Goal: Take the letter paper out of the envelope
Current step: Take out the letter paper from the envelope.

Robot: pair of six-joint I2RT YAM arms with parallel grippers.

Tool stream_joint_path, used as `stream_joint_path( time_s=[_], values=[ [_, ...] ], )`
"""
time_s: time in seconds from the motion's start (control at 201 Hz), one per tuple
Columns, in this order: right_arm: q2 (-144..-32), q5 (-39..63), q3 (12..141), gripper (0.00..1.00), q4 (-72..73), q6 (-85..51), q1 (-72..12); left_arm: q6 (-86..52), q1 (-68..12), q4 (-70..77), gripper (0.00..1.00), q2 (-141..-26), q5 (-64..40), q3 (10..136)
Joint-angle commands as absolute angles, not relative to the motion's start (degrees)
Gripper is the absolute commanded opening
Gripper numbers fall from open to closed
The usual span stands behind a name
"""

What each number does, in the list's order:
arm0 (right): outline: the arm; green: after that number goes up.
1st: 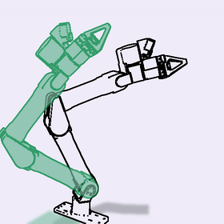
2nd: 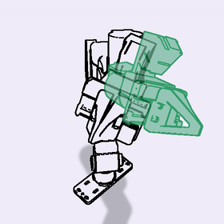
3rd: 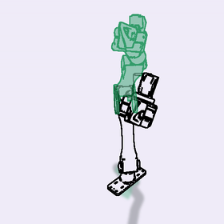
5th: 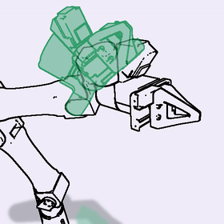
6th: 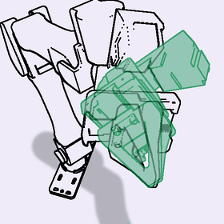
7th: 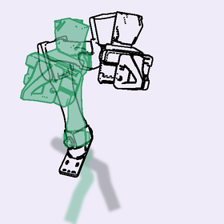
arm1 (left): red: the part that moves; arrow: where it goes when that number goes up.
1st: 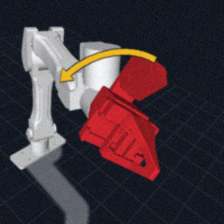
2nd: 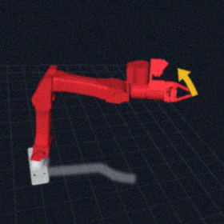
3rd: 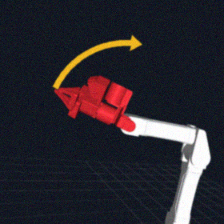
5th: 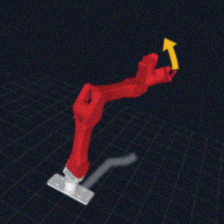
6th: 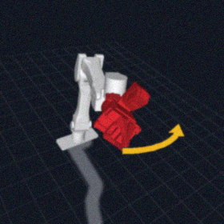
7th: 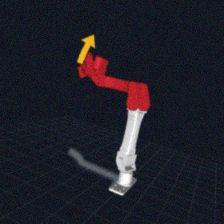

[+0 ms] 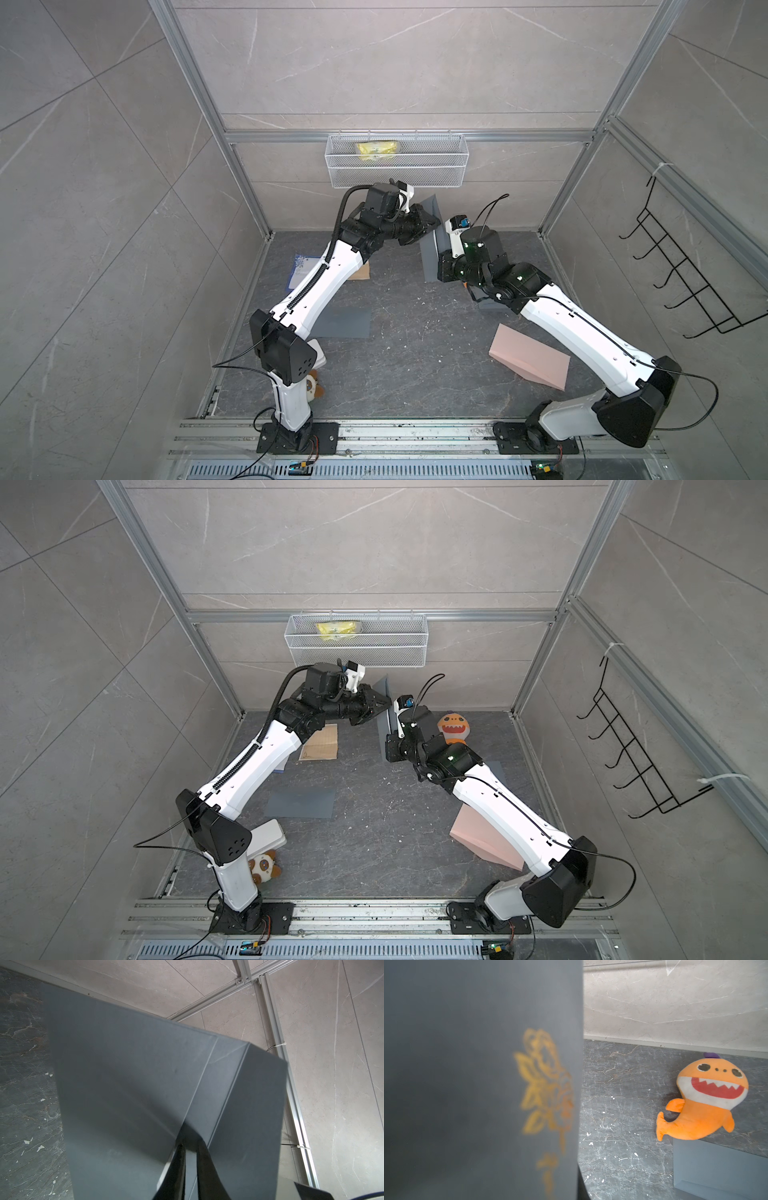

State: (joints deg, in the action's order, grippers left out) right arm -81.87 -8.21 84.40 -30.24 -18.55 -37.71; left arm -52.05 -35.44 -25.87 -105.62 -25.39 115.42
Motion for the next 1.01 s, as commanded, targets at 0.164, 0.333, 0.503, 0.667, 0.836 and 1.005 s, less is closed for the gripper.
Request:
stream_joint_path(
  time_s=[0.164,0.333,0.503,0.667,0.836,1.005],
  values=[
    [-79.8,-6.4,85.9,0.00,-29.8,-19.7,-38.3,-46.9,-35.9,-29.9,0.15,-105.2,-21.3,116.3],
    [-79.3,-7.3,85.0,0.00,-30.1,-19.8,-38.8,-44.1,-35.9,-35.7,0.15,-106.4,-17.8,119.5],
    [-79.3,-10.1,84.7,0.00,-31.2,-18.7,-40.4,-41.6,-35.9,-40.0,0.15,-106.7,-14.4,121.9],
    [-79.4,-13.4,84.4,0.00,-32.3,-17.4,-42.5,-39.6,-35.8,-43.6,0.16,-107.3,-10.9,124.8],
    [-79.9,-17.9,84.4,0.00,-33.1,-16.2,-45.2,-37.6,-35.7,-47.9,0.15,-108.8,-7.7,128.5],
    [-80.7,-22.5,85.0,0.00,-34.4,-15.4,-47.2,-36.3,-35.7,-50.2,0.15,-108.9,-4.9,129.8]
  ],
)
